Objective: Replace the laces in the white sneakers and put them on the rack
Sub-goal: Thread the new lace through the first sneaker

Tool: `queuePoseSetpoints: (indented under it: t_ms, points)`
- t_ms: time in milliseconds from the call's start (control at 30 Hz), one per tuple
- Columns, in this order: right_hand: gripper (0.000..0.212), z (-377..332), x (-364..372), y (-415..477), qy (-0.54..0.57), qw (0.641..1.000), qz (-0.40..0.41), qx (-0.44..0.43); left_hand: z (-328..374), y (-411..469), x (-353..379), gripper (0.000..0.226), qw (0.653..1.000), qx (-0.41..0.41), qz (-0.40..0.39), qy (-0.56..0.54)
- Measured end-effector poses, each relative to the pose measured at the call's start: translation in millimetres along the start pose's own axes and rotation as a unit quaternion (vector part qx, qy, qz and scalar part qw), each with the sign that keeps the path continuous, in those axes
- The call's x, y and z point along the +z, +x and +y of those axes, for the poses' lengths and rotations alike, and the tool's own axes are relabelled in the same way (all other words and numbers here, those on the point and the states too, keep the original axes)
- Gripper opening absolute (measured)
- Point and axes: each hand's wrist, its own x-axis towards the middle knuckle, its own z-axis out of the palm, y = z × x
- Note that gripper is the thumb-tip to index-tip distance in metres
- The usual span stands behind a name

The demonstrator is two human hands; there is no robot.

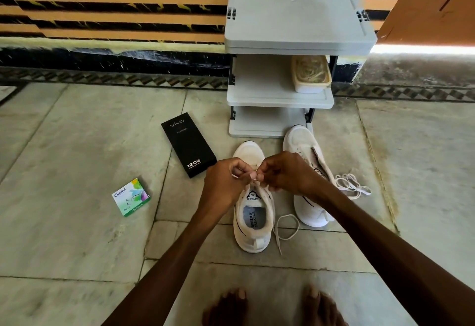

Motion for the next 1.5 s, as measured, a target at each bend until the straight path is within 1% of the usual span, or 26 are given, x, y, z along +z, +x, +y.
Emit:
queuePoseSetpoints:
  t_ms: [67, 133, 200, 267, 333, 367, 433, 500, 567, 667, 733, 800, 867, 933, 1000, 1067, 1133, 1200, 1267, 1333, 1500]
  points:
    - [0.010, 6.3, 1.6, 1.1, 0.015, 0.999, 0.044, 0.016, -5.6, 0.1, -2.7, 0.015, 1.000, -0.014, 0.015, 0.016]
    - [0.011, 11.8, 2.8, 1.8, 0.000, 0.996, 0.084, 0.031, -10.6, -0.2, -5.8, 0.013, 0.999, -0.020, 0.019, 0.028]
    - [0.012, 15.8, 3.7, 2.6, -0.025, 0.993, 0.109, 0.031, -12.4, -1.1, -7.1, 0.010, 1.000, -0.024, 0.004, -0.009]
    - [0.012, 18.2, 4.0, 2.0, -0.043, 0.992, 0.115, 0.018, -11.4, -1.9, -7.5, 0.017, 0.998, -0.032, -0.020, -0.048]
    - [0.006, 17.8, 4.2, 0.7, -0.038, 0.994, 0.106, -0.007, -9.7, -1.2, -5.9, 0.016, 0.997, -0.036, -0.031, -0.056]
    - [0.002, 15.9, 4.9, -0.2, -0.023, 0.995, 0.094, -0.021, -8.8, -0.4, -4.8, 0.012, 0.997, -0.040, -0.029, -0.055]
    - [0.008, 10.7, 8.2, -2.2, -0.009, 0.997, 0.071, -0.042, -8.0, 1.4, -2.7, 0.006, 0.996, -0.052, -0.018, -0.067]
    - [0.008, 6.5, 13.3, -3.3, -0.019, 0.996, 0.059, -0.065, -7.4, 2.1, -2.2, 0.010, 0.995, -0.057, -0.004, -0.086]
    - [0.005, 5.6, 17.8, -3.3, -0.021, 0.994, 0.079, -0.078, -4.1, 1.1, -3.2, 0.010, 0.993, -0.062, 0.003, -0.103]
    - [0.006, 7.7, 22.7, -1.5, -0.036, 0.991, 0.105, -0.071, -6.5, 0.6, -3.8, 0.007, 0.992, -0.062, -0.003, -0.114]
    - [0.005, 10.1, 26.0, -0.5, -0.085, 0.988, 0.117, -0.058, -12.2, 1.5, -3.7, 0.008, 0.997, -0.049, -0.013, -0.062]
    - [0.003, 11.9, 29.6, -0.5, -0.106, 0.985, 0.133, -0.038, -20.3, 1.2, -3.5, 0.024, 0.997, -0.040, -0.043, 0.054]
    - [0.005, 14.2, 32.6, -0.5, -0.113, 0.985, 0.132, -0.013, -24.9, -3.0, -0.9, 0.040, 0.984, -0.055, -0.063, 0.155]
    - [0.006, 16.3, 36.8, -0.4, -0.146, 0.982, 0.121, -0.004, -28.5, -7.4, 4.1, 0.039, 0.982, -0.048, -0.044, 0.174]
    - [0.012, 17.0, 40.6, -0.3, -0.180, 0.977, 0.117, -0.009, -29.2, -10.0, 8.6, 0.028, 0.987, -0.029, -0.019, 0.156]
    - [0.016, 15.6, 43.0, 0.7, -0.208, 0.971, 0.115, -0.017, -29.1, -9.1, 8.5, 0.023, 0.989, -0.027, -0.013, 0.144]
    - [0.017, 12.6, 44.6, 3.3, -0.234, 0.966, 0.104, -0.027, -32.4, -5.7, 4.5, 0.020, 0.992, -0.050, -0.025, 0.112]
    - [0.018, 10.2, 45.1, 7.2, -0.264, 0.959, 0.094, -0.039, -37.3, -2.0, 1.0, 0.017, 0.995, -0.087, -0.045, 0.038]
    - [0.020, 8.4, 45.8, 10.8, -0.295, 0.951, 0.079, -0.045, -40.0, -1.0, -1.7, 0.014, 0.990, -0.125, -0.063, -0.034]
    - [0.022, 7.8, 47.3, 12.6, -0.311, 0.947, 0.072, -0.042, -41.2, -1.1, -2.5, 0.011, 0.985, -0.140, -0.073, -0.071]
    - [0.026, 9.9, 53.1, 11.7, -0.319, 0.943, 0.089, -0.035, -41.8, -0.6, -2.6, 0.015, 0.984, -0.137, -0.077, -0.080]
